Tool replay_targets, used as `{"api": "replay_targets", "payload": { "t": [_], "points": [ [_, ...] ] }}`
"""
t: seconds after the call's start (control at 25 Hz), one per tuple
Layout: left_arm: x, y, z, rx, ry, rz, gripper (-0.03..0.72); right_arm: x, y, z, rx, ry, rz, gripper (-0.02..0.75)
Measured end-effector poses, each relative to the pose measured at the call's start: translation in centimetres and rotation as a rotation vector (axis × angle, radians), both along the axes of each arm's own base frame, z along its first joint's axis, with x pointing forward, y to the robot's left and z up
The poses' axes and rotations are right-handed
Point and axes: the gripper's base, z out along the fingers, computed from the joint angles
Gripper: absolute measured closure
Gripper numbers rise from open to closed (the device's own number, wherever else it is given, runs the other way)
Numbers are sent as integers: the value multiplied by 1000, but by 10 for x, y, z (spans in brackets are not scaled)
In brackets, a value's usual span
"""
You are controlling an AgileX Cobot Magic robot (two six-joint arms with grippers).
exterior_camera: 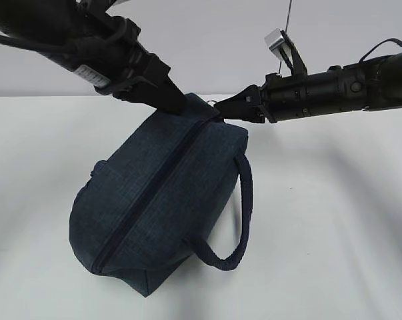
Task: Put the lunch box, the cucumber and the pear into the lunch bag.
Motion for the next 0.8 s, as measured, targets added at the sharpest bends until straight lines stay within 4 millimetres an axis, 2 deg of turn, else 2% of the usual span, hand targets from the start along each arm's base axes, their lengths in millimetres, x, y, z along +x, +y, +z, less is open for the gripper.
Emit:
{"api": "replay_targets", "payload": {
  "t": [0.24, 0.48, 0.56, 0.68, 0.8],
  "points": [
    [4, 0, -1, -4, -21, 21, 662, 1, -2, -1, -22, -1, -7, 707],
    [7, 0, -2, 8, -48, 35, 662, 1, -2, -1, -25, -4, -10, 471],
    [8, 0, -2, 11, -59, 40, 662, 3, -2, 1, -24, -12, -10, 419],
    [9, 1, -3, 23, -76, 44, 662, 5, -2, 5, -28, -27, -17, 393],
    [11, 2, -2, 29, -91, 51, 661, 7, -4, 19, -52, -64, -51, 387]
  ]
}}
